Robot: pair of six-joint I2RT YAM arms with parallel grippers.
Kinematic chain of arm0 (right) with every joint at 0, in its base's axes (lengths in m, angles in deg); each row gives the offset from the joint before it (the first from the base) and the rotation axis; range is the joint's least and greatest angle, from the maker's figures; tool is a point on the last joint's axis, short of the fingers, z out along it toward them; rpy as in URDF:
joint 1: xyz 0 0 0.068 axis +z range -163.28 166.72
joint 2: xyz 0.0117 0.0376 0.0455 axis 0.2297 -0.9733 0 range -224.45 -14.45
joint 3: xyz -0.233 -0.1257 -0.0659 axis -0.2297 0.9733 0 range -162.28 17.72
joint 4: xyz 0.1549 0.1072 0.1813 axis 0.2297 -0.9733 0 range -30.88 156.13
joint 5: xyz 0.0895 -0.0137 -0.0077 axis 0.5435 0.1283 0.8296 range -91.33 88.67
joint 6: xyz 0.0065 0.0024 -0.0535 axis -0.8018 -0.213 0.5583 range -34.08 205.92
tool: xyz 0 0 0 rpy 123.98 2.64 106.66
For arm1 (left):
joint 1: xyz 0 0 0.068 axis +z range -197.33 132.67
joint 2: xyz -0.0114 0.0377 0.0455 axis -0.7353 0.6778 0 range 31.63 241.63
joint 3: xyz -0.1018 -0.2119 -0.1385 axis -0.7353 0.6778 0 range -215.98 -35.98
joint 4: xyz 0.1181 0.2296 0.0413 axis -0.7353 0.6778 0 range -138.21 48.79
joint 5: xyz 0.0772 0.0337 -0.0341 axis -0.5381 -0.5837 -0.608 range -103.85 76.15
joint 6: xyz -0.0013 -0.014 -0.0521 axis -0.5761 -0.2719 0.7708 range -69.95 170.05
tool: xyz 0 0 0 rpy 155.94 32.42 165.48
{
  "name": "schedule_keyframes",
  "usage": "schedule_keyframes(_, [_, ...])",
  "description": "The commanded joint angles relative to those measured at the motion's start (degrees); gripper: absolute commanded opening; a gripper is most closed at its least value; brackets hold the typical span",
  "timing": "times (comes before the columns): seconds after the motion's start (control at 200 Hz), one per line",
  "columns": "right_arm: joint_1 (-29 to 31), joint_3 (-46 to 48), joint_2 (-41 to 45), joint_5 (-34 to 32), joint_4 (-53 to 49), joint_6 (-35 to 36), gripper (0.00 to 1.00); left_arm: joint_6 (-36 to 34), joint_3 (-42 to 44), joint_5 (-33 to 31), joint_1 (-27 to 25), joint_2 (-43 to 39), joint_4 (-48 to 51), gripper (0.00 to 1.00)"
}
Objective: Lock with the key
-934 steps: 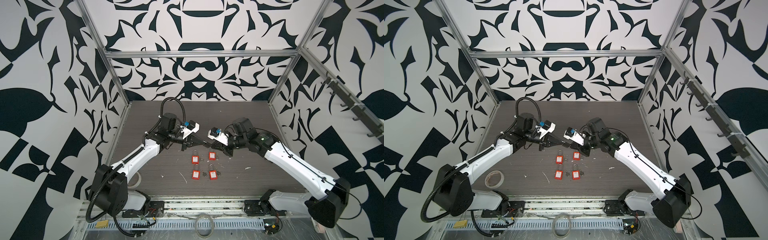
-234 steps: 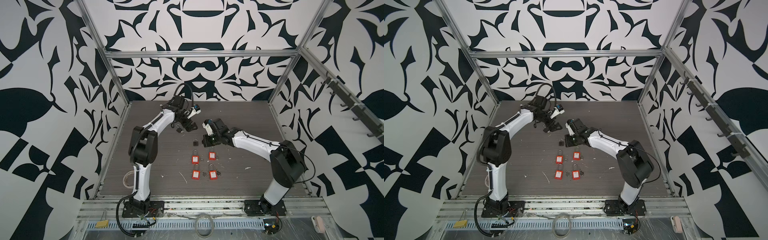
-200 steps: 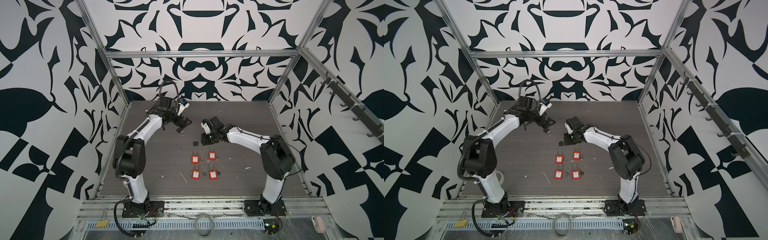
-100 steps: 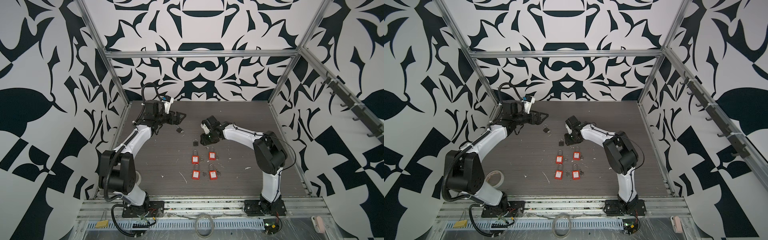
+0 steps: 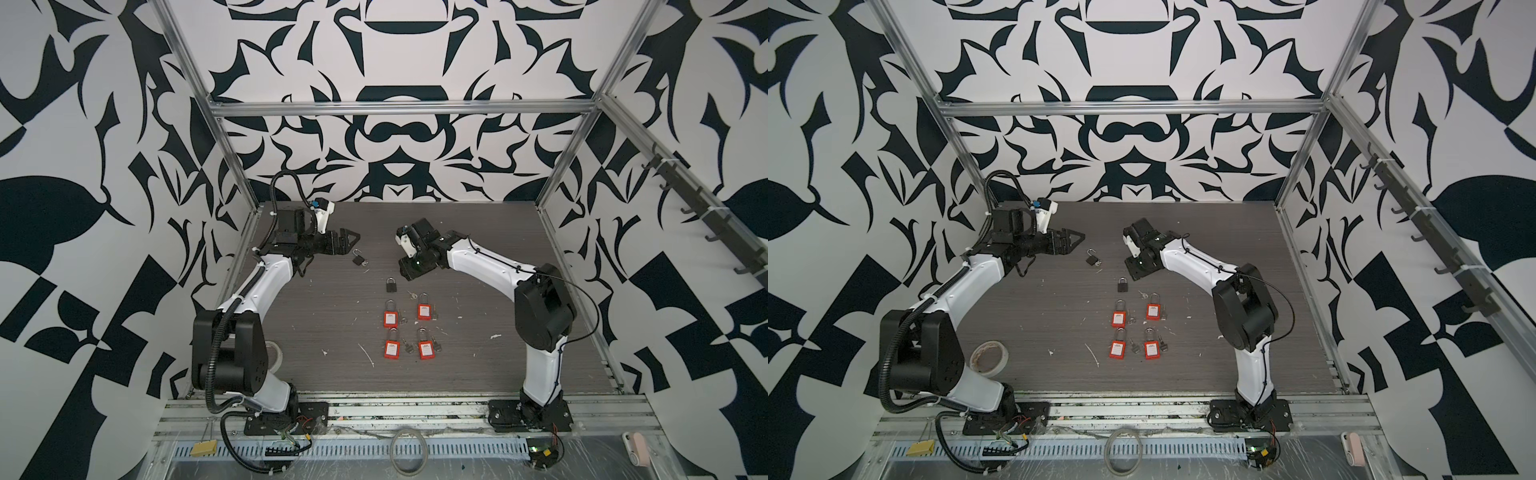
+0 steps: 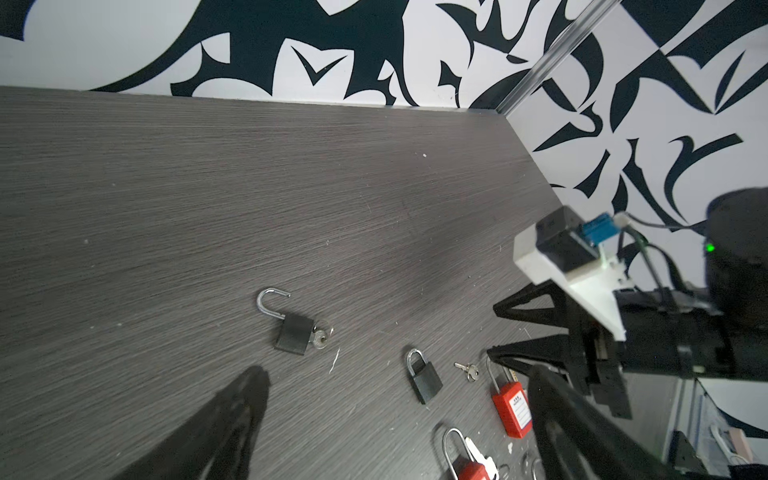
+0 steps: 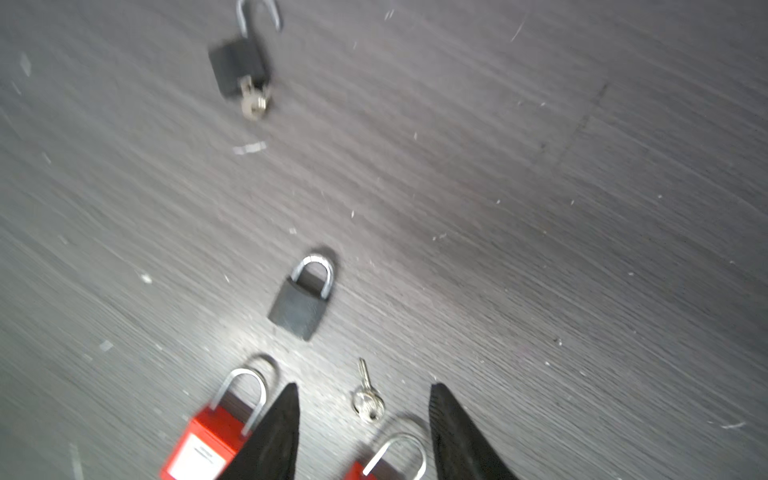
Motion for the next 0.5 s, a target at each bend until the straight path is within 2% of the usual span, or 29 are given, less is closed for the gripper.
schedule_keyframes(0.0, [2.5,3.1,2.3,-3.2,-4.1,4.9,0.47,2.8,0.0,5.4,0.9,1.3,-0.2,0.99])
schedule_keyframes(0.165, [3.2,3.3,0.4,-4.8,-6.4,5.7,0.37,-0.5,-1.0,6.4,0.7,1.2,0.9,0.99])
schedule_keyframes(0.305, [3.2,2.0,-2.0,-4.3,-7.8,5.9,0.34,-4.8,1.5,5.8,0.7,-2.0,0.4,0.99])
schedule_keyframes(0.495, [3.3,1.2,-4.5,-4.5,-8.3,6.0,0.31,-5.4,3.9,5.5,0.7,-3.9,0.6,0.99])
